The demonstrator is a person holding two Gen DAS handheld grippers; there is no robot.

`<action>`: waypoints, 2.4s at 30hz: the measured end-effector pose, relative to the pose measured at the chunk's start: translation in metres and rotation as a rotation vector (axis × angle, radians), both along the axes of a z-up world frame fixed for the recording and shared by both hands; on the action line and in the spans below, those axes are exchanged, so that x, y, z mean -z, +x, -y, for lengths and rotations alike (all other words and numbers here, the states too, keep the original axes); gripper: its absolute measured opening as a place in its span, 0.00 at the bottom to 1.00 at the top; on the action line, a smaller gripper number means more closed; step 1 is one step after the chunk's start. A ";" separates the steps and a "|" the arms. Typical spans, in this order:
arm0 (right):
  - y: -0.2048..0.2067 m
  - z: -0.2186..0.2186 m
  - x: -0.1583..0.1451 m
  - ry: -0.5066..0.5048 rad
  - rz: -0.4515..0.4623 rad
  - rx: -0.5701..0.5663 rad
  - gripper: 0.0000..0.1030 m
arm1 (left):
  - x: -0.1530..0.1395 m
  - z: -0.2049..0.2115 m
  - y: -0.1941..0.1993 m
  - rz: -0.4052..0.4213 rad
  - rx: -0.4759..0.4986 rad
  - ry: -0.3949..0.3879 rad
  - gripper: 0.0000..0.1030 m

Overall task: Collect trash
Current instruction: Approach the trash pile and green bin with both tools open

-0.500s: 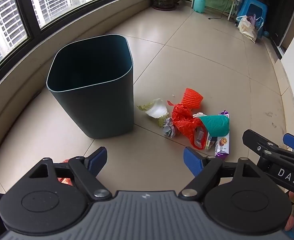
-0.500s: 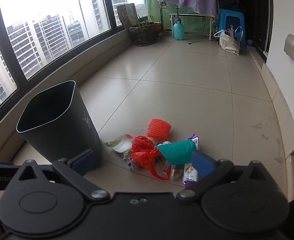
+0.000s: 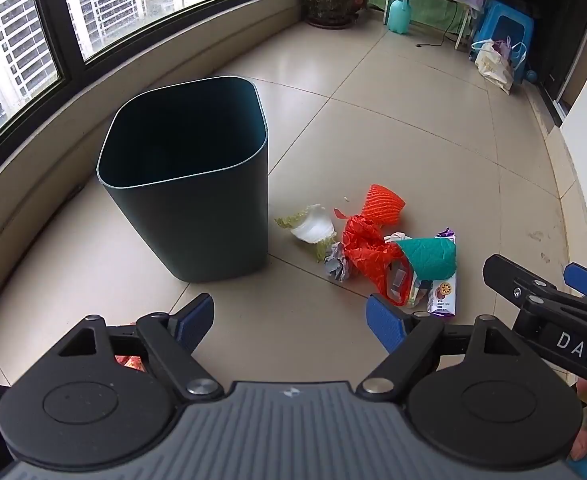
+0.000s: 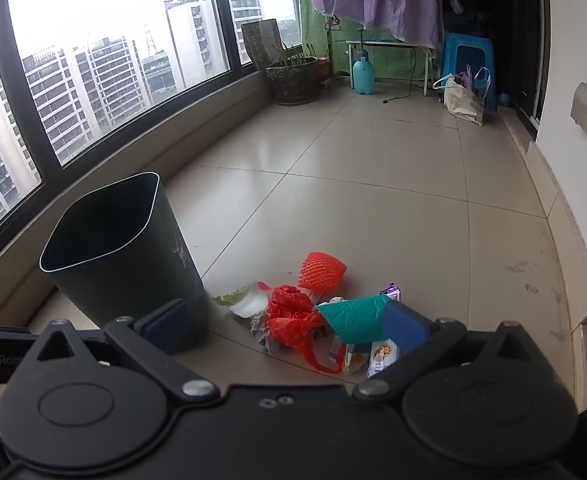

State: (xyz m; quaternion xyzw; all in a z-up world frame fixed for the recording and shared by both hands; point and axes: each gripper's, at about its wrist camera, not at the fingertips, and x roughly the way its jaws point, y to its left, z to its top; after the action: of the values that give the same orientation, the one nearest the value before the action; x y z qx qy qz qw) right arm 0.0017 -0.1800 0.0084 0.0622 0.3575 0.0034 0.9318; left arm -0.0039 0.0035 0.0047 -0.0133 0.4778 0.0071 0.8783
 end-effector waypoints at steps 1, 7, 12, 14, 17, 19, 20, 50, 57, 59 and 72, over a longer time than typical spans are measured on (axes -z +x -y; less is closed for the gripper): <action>0.000 0.000 0.000 -0.005 0.002 -0.002 1.00 | 0.000 -0.001 -0.001 0.002 -0.003 -0.002 0.81; -0.002 -0.006 -0.001 -0.021 0.009 -0.030 1.00 | -0.001 -0.002 -0.001 0.010 -0.015 0.006 0.81; -0.003 -0.007 -0.004 -0.014 0.023 -0.048 1.00 | -0.003 -0.003 -0.003 0.027 -0.019 0.008 0.81; -0.003 -0.008 -0.004 -0.012 0.023 -0.056 0.99 | -0.003 -0.002 -0.003 0.034 -0.017 0.010 0.81; -0.002 -0.010 -0.002 -0.009 0.029 -0.065 0.99 | -0.004 0.000 -0.004 0.045 -0.013 0.012 0.81; -0.002 -0.010 -0.003 -0.006 0.034 -0.066 0.99 | -0.005 0.000 -0.004 0.052 -0.012 0.013 0.81; -0.002 -0.010 -0.003 -0.001 0.035 -0.066 0.99 | -0.005 0.000 -0.004 0.054 -0.011 0.013 0.81; -0.005 -0.009 -0.008 0.013 0.062 -0.061 0.99 | -0.013 0.000 -0.004 0.081 -0.019 0.011 0.81; -0.004 -0.011 -0.013 0.021 0.069 -0.075 0.99 | -0.013 0.000 -0.002 0.084 -0.028 0.017 0.81; -0.004 -0.012 -0.013 0.019 0.070 -0.074 0.99 | -0.015 0.000 -0.002 0.090 -0.027 0.017 0.81; -0.001 -0.013 -0.021 0.015 0.089 -0.066 0.98 | -0.020 0.001 0.000 0.112 -0.024 0.039 0.81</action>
State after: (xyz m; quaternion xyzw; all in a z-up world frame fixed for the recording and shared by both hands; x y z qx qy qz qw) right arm 0.0011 -0.1666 0.0298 0.0569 0.3177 0.0396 0.9457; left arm -0.0043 0.0021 0.0251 -0.0021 0.4274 0.0261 0.9037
